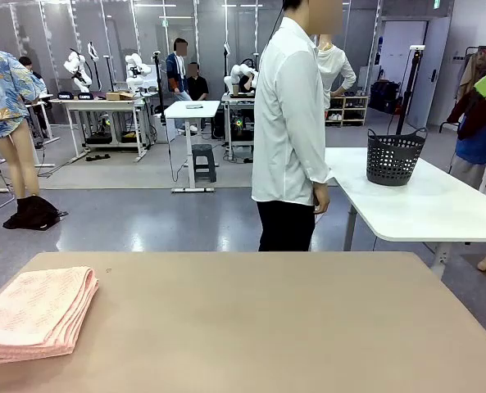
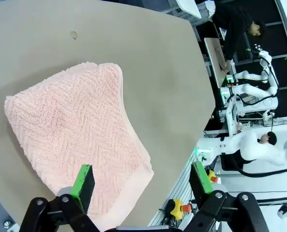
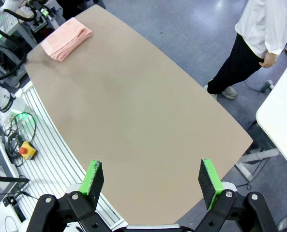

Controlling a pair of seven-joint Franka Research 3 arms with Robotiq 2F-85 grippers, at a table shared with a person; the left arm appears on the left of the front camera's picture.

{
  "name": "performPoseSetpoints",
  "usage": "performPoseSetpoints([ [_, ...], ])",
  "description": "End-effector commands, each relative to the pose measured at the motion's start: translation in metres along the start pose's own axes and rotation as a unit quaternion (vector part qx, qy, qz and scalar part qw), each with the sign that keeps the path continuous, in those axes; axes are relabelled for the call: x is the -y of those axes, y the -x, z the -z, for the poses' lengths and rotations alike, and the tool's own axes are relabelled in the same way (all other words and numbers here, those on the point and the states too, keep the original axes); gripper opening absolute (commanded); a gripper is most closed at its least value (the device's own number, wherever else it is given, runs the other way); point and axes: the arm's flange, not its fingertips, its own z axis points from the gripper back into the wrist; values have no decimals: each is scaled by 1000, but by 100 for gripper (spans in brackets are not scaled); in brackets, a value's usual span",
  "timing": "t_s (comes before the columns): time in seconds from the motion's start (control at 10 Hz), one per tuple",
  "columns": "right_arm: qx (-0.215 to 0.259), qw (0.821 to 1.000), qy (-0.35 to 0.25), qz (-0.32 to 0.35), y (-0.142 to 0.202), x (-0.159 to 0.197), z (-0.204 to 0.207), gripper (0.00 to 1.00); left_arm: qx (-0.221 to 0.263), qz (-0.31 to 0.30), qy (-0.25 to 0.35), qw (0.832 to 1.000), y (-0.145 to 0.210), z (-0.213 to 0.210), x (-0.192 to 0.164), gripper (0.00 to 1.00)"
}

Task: Fold the towel.
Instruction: Pick up the 100 cm Hotel Towel and place it on the left side of the table.

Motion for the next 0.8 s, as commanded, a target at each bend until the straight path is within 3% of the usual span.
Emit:
performPoseSetpoints([
  [0.0, -2, 1000, 2, 0, 0, -1, 0, 100, 1, 1, -4, 1000, -4, -4, -3, 100],
  [0.7, -2, 1000, 2, 0, 0, -1, 0, 100, 1, 1, -4, 1000, -4, -4, -3, 100],
])
